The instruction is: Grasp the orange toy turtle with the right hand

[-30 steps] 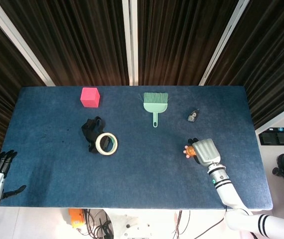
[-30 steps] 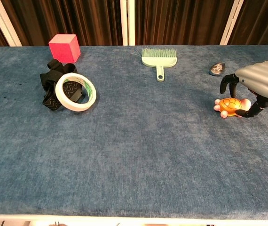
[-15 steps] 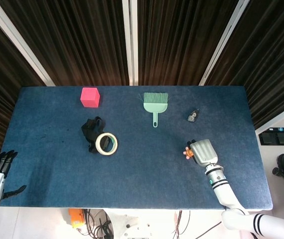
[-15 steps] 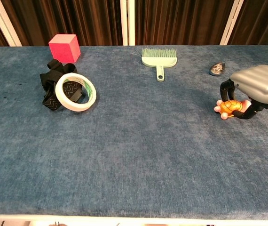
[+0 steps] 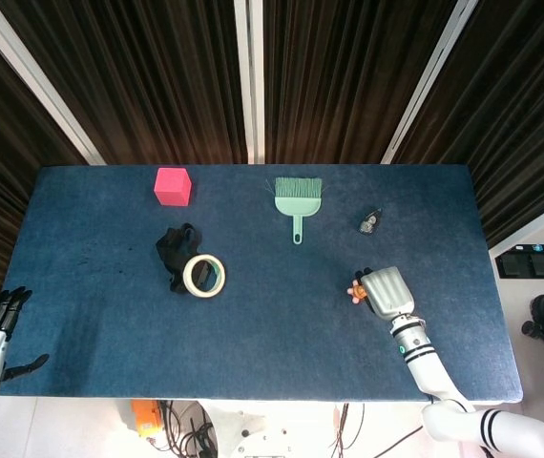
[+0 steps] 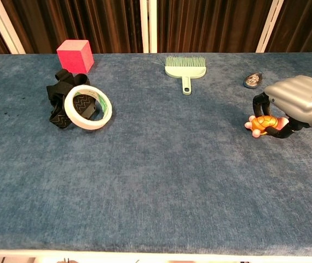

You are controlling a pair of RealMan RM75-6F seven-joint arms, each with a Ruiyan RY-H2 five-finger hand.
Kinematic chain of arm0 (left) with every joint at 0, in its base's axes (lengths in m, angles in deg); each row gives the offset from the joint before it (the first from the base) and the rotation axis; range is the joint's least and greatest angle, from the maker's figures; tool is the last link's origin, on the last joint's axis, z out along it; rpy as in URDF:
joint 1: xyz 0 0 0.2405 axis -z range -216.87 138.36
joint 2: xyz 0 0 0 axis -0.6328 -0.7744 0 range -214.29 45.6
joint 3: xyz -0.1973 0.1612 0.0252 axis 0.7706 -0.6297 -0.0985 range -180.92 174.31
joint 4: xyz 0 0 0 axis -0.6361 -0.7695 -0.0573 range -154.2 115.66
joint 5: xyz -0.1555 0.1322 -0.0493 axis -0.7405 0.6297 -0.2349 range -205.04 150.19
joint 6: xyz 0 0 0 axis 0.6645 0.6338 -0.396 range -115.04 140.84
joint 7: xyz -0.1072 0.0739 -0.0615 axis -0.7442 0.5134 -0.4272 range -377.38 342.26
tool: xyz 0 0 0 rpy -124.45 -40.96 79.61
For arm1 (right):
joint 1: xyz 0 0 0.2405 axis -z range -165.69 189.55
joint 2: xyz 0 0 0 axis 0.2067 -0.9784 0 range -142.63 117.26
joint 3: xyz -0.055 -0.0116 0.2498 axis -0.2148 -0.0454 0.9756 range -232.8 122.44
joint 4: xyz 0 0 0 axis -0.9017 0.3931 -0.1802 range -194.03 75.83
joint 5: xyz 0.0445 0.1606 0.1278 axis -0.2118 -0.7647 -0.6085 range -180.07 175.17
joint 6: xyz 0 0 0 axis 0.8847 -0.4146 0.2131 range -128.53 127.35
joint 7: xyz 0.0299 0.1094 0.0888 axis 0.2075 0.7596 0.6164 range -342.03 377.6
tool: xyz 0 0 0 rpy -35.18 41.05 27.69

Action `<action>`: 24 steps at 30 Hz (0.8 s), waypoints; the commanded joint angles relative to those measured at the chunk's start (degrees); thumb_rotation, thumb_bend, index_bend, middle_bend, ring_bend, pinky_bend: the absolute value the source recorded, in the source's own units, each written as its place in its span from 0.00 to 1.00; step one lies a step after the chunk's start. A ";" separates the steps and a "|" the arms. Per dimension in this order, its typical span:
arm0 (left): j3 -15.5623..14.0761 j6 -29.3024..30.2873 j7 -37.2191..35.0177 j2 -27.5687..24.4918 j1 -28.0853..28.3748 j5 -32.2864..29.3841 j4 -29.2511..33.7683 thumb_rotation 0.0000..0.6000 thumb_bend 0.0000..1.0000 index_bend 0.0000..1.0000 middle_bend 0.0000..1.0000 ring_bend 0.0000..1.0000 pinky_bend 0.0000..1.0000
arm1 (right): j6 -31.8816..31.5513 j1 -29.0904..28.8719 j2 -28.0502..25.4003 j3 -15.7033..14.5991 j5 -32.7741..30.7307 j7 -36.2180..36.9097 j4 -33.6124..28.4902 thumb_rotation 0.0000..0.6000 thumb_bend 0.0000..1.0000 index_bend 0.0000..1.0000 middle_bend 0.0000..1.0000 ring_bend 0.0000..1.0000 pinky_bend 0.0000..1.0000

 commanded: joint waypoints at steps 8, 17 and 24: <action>-0.15 -0.60 0.02 -0.16 0.16 -0.10 0.40 1.00 0.00 0.07 0.04 0.00 0.05 | 1.74 -0.18 -3.79 -0.03 -2.66 -1.67 -4.97 1.00 0.21 0.40 0.48 1.00 1.00; -0.14 -0.66 -0.26 -0.22 0.07 -0.34 0.16 1.00 0.00 0.07 0.04 0.00 0.05 | 1.84 -0.48 -4.48 -0.20 -3.52 -2.66 -6.05 1.00 0.17 0.36 0.45 1.00 1.00; -0.20 -0.82 -0.64 -0.09 0.12 -0.31 -0.18 1.00 0.00 0.07 0.04 0.00 0.05 | 1.34 -0.51 -5.63 -0.48 -3.88 -3.77 -7.58 1.00 0.18 0.34 0.43 1.00 1.00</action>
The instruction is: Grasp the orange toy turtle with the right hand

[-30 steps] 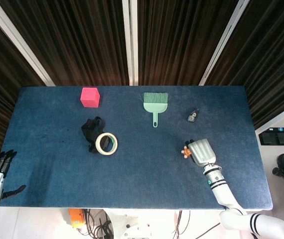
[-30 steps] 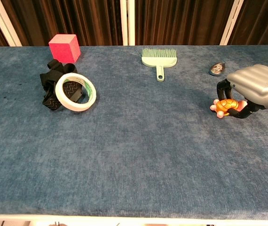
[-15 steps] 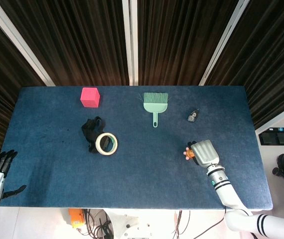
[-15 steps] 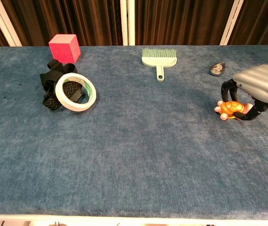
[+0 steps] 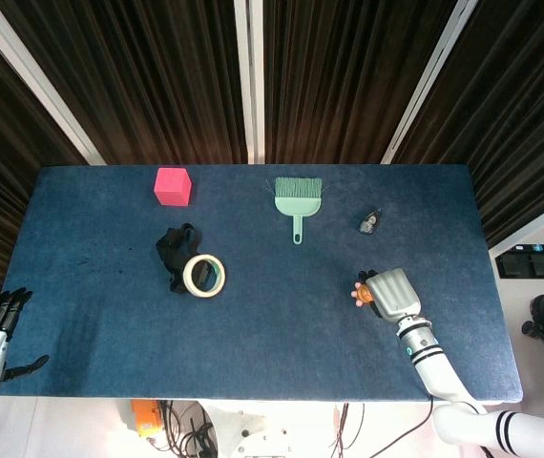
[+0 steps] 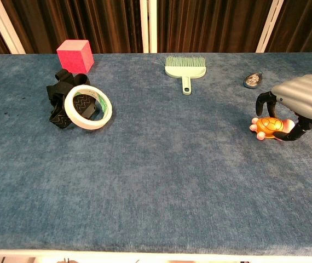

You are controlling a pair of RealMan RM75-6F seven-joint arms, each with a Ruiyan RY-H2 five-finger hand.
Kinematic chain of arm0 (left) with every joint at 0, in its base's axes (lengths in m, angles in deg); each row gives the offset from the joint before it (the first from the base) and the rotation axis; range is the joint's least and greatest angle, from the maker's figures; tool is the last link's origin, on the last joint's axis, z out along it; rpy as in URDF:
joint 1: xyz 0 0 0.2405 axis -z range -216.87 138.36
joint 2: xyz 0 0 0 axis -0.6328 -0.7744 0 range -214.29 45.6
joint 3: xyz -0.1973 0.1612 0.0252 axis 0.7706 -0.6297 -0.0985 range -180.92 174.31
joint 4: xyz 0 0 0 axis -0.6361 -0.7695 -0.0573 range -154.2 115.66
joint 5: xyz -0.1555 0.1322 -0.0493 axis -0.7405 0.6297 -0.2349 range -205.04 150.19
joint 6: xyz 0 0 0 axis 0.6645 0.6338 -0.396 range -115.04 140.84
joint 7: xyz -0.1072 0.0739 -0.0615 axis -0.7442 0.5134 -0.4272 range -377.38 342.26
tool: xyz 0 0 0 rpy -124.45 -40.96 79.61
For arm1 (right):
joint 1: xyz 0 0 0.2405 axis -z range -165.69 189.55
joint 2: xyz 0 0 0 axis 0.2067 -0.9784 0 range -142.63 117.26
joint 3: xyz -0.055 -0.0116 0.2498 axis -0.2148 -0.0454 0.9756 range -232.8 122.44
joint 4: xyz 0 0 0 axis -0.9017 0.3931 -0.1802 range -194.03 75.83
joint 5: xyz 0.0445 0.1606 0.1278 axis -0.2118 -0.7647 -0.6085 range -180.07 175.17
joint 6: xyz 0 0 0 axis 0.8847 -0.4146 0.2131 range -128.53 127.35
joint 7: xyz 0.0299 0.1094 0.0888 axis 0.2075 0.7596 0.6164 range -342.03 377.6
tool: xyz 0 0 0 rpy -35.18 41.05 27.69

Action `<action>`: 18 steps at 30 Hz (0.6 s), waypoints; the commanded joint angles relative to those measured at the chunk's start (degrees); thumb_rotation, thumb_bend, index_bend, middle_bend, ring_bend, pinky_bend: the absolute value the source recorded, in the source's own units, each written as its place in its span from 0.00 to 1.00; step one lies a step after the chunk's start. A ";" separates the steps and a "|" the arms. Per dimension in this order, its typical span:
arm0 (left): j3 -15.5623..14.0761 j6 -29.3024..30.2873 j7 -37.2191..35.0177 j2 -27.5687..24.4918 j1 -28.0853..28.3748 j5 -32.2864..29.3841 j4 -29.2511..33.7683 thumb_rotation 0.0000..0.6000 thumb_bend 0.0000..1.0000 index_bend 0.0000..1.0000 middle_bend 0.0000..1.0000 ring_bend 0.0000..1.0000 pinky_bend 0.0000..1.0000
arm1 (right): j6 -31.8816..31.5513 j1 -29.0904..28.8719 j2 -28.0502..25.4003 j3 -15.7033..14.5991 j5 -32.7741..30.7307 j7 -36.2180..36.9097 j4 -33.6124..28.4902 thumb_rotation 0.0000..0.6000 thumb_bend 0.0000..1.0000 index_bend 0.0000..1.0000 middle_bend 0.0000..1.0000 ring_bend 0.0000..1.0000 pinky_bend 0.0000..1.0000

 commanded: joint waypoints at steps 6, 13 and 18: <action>-0.07 0.00 -0.30 0.19 -0.02 0.05 -0.33 1.00 0.00 0.07 0.04 0.00 0.05 | -1.14 -0.04 0.97 -0.12 -0.19 -0.93 0.87 1.00 0.19 0.46 0.49 1.00 1.00; -0.02 0.15 -0.37 0.05 -0.10 0.01 -0.36 1.00 0.00 0.07 0.04 0.00 0.05 | -2.25 -0.28 3.79 -0.35 2.26 0.39 4.73 1.00 0.27 0.69 0.64 1.00 1.00; -0.05 0.12 -0.40 0.01 -0.05 0.11 -0.34 1.00 0.00 0.07 0.04 0.00 0.05 | -2.90 -0.17 4.61 -0.25 3.50 1.70 6.13 1.00 0.33 0.83 0.74 1.00 1.00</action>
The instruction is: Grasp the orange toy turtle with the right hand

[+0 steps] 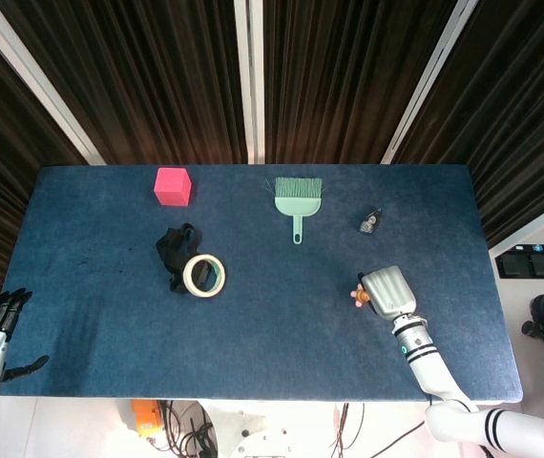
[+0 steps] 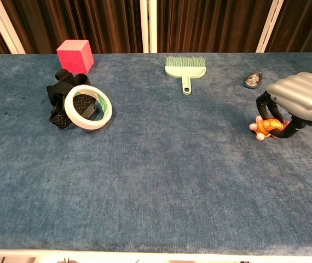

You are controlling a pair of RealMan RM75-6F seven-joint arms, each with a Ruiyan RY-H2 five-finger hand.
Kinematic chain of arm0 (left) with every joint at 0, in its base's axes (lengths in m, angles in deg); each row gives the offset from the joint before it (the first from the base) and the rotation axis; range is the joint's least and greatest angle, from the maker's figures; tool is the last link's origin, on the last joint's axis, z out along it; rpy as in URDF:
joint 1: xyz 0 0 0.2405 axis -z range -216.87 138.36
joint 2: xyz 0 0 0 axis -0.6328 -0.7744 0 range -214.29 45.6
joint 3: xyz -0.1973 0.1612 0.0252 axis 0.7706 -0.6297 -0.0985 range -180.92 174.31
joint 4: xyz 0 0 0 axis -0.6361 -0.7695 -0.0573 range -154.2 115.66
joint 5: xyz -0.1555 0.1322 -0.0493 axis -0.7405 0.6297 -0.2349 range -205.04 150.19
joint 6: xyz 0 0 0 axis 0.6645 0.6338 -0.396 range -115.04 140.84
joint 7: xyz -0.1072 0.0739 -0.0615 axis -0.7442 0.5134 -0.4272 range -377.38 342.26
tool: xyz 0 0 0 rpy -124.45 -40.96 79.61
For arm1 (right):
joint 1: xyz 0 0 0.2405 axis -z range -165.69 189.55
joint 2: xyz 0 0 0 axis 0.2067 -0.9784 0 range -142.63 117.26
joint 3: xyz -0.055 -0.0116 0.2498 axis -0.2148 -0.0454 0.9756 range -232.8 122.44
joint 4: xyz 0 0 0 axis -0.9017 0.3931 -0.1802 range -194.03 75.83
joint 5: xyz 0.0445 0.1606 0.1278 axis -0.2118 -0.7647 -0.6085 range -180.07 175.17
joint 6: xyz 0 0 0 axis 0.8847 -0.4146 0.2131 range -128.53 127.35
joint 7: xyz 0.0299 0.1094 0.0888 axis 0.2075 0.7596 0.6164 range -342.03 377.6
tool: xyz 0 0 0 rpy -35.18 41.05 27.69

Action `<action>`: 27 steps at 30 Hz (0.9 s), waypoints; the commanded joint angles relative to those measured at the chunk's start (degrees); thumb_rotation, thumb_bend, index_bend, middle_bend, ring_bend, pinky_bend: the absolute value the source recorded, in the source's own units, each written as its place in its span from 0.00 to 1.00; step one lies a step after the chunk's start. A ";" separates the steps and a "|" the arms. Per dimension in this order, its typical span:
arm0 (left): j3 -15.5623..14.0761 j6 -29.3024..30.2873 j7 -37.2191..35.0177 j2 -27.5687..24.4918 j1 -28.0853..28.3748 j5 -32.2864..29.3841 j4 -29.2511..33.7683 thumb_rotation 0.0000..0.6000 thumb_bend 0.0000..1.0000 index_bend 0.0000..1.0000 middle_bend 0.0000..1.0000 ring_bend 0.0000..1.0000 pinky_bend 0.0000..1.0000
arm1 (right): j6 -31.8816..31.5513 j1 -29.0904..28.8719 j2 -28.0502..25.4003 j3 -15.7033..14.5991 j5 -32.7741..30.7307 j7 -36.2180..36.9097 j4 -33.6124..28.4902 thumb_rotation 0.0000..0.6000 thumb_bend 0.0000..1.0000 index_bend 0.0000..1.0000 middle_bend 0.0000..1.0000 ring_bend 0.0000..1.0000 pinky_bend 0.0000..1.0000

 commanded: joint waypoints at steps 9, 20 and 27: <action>-0.04 0.13 -0.02 -0.06 -0.01 0.15 0.07 1.00 0.00 0.07 0.04 0.00 0.05 | 0.82 0.31 -1.55 -0.13 0.00 0.66 -0.42 1.00 0.25 0.56 0.63 1.00 1.00; -0.06 -0.29 0.50 -0.36 0.28 0.23 0.74 1.00 0.00 0.07 0.04 0.00 0.05 | 2.91 0.53 -5.52 0.13 -1.50 3.18 -4.50 1.00 0.07 0.11 0.30 0.99 1.00; -0.10 -0.60 0.64 -0.42 0.36 0.10 0.99 1.00 0.00 0.07 0.04 0.00 0.05 | 2.93 0.73 -7.01 0.00 -1.63 3.67 -5.77 1.00 0.07 0.12 0.32 0.99 1.00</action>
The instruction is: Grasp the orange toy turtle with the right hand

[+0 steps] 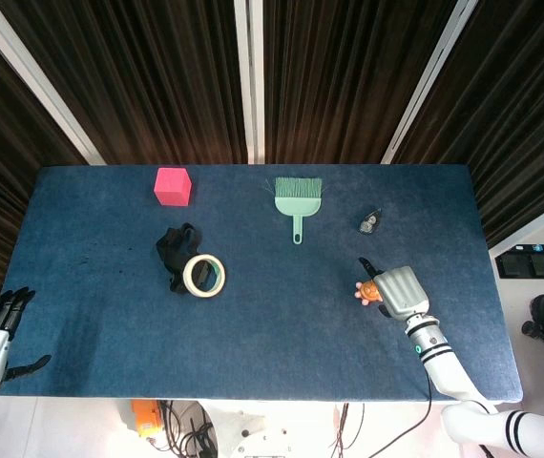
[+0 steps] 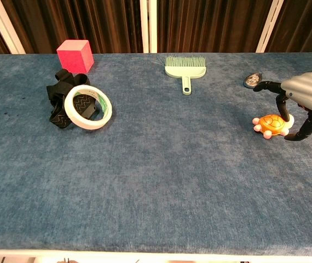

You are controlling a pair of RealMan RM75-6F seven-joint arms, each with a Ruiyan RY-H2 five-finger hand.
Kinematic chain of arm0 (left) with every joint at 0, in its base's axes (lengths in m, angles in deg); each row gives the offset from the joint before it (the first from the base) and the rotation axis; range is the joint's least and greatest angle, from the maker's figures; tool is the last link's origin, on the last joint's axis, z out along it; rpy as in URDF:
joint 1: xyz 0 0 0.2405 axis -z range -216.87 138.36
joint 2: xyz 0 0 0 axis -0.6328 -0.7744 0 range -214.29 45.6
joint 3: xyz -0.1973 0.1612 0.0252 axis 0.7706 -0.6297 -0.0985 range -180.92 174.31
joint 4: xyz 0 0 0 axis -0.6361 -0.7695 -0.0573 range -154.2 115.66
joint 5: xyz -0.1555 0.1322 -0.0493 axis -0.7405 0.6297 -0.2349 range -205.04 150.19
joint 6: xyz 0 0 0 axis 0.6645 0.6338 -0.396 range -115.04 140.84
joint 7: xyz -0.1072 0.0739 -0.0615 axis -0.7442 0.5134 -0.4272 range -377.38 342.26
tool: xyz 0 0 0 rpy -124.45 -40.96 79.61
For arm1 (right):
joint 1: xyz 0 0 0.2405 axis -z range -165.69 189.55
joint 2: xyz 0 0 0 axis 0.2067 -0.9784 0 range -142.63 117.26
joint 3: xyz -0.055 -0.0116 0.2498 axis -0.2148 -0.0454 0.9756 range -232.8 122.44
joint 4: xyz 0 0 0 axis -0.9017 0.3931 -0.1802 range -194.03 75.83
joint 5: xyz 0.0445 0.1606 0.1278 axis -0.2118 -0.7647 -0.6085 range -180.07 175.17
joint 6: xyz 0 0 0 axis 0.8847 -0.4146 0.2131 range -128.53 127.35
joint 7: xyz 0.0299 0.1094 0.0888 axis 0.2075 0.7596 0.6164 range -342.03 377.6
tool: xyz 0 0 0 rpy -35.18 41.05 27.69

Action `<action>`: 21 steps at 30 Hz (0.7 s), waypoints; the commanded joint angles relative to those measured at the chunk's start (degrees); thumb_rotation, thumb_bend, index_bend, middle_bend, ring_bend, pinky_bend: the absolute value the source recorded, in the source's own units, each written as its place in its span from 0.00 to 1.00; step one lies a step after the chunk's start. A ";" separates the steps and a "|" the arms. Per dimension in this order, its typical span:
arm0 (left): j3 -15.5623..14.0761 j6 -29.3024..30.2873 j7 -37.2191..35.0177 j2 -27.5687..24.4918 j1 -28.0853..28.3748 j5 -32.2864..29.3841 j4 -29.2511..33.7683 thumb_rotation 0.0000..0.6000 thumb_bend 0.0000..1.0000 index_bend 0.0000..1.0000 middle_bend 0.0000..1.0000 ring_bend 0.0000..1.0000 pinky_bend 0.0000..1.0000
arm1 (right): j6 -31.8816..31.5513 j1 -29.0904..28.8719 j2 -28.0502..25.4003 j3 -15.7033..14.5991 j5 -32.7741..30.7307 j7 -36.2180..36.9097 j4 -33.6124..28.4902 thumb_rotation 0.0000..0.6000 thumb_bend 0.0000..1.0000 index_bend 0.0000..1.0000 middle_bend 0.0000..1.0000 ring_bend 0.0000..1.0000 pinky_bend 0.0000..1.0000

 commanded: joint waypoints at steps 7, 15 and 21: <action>0.03 -0.11 -0.15 -0.12 -0.01 -0.21 -0.14 1.00 0.00 0.07 0.04 0.00 0.05 | -1.68 0.73 -2.42 0.57 1.55 3.11 -2.20 1.00 0.07 0.16 0.33 0.99 1.00; -0.11 -0.62 -0.16 0.37 0.24 -0.12 -0.47 1.00 0.00 0.07 0.04 0.00 0.05 | -0.53 -0.25 -0.04 0.55 1.22 1.61 1.72 1.00 0.08 0.21 0.33 0.99 1.00; -0.03 -0.35 -0.41 0.10 -0.06 -0.51 -0.57 1.00 0.00 0.07 0.04 0.00 0.05 | 0.59 -1.67 2.81 1.39 -1.30 -1.84 5.12 1.00 0.09 0.28 0.33 0.99 1.00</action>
